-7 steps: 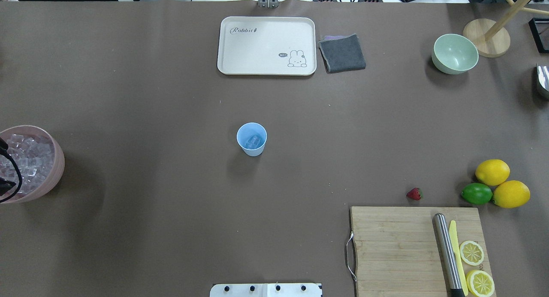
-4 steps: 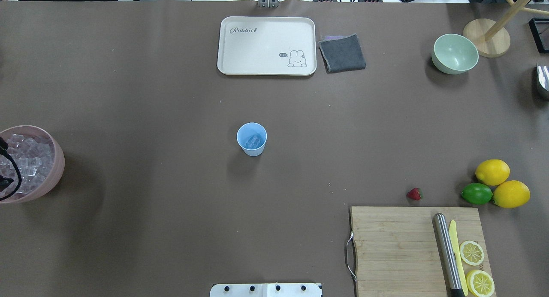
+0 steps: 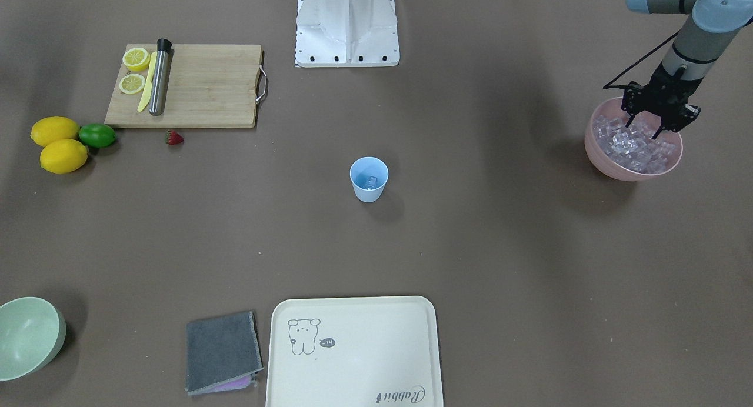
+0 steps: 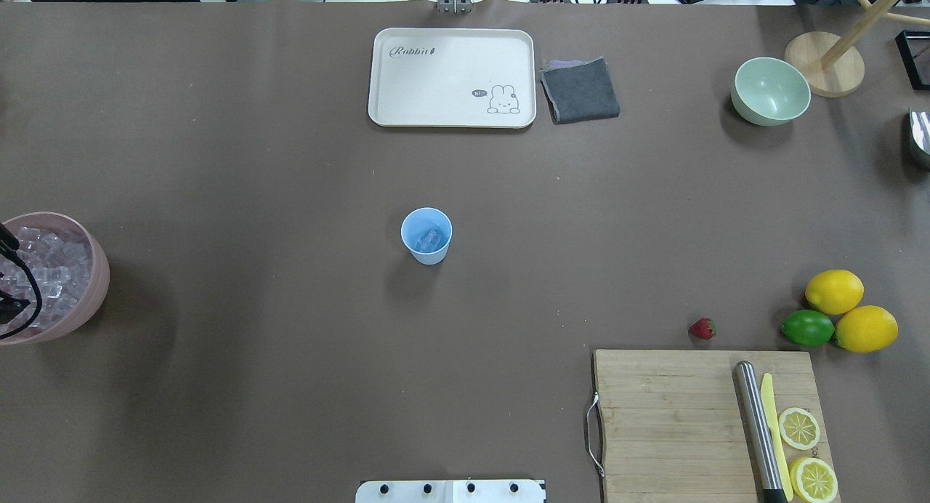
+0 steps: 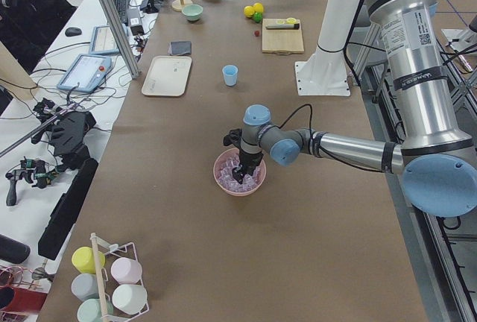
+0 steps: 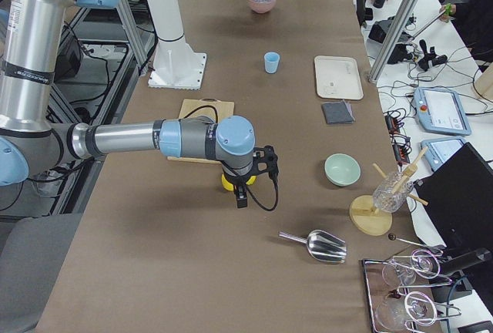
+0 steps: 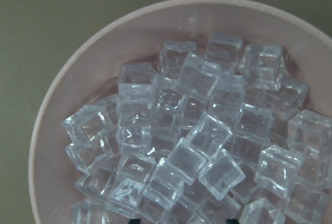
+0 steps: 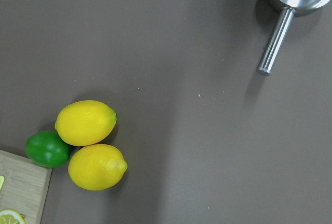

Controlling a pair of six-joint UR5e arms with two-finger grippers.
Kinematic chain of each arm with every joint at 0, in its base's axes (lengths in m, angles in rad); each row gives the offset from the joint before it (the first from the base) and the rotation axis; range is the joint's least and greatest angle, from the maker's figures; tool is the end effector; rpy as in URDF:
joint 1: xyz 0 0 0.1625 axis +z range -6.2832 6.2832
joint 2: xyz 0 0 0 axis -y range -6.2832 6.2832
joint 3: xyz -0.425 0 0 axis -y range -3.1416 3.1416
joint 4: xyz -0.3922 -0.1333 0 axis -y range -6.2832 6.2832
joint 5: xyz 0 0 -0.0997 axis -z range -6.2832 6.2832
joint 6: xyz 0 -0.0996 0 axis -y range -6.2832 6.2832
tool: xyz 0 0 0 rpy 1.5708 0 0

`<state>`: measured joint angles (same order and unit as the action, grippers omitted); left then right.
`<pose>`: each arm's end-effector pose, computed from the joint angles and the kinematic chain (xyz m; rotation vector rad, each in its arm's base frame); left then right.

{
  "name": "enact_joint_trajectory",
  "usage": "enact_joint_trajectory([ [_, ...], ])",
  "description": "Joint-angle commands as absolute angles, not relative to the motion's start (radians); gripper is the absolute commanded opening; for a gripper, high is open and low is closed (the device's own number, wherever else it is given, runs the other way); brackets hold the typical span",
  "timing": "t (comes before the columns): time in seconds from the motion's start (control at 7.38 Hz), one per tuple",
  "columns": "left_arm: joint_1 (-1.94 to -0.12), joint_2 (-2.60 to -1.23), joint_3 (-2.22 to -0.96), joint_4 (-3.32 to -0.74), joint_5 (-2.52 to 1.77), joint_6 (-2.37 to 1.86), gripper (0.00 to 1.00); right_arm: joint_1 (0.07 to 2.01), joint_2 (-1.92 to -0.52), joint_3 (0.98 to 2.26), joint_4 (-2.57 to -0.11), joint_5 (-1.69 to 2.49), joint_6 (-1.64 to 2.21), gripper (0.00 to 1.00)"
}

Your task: Put ice and strawberries in cup

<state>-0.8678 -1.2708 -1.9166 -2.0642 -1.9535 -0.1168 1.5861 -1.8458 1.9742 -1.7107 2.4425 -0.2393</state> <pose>0.1848 -0.3667 0.5787 0.3462 0.5653 0.6682 0.0628 -0.3716 0.5865 0.1002 -0.8676 -0.2046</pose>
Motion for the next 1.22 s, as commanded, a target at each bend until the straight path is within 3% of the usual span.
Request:
enact_joint_trajectory([
  [0.0, -0.865, -1.273, -1.913, -2.065, -1.954, -0.118, 0.63, 1.586, -1.847, 1.974, -1.712, 2.444, -0.239, 1.00],
  [1.08, -0.833, -1.275, -1.911, -2.065, -1.956, -0.165, 0.60, 1.586, -1.861, 1.982, -1.712, 2.445, -0.239, 1.00],
])
